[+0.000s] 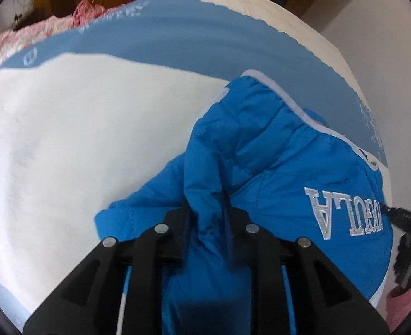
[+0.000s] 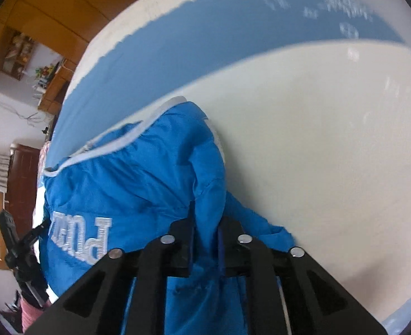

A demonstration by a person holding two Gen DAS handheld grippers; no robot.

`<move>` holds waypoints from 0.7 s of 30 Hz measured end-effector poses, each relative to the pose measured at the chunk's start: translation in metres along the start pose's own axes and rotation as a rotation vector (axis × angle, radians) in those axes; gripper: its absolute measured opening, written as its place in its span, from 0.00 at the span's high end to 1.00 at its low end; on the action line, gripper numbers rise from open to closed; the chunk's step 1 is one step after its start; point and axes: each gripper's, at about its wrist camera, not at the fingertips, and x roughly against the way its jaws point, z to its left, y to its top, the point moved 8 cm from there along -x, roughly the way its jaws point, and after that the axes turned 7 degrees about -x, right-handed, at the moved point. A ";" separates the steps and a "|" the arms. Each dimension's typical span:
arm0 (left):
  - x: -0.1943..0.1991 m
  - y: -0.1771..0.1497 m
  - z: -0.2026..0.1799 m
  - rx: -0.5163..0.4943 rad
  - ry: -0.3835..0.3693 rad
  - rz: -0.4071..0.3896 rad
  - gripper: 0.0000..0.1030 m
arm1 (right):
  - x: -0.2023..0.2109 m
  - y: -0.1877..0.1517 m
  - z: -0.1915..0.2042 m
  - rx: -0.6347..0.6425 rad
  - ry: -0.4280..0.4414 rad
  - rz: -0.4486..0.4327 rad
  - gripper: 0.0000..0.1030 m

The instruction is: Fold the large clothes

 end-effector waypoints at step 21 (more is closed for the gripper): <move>0.092 -0.037 -0.085 -0.192 0.061 -0.197 0.67 | 0.065 -0.085 0.091 0.225 -0.023 -0.181 0.67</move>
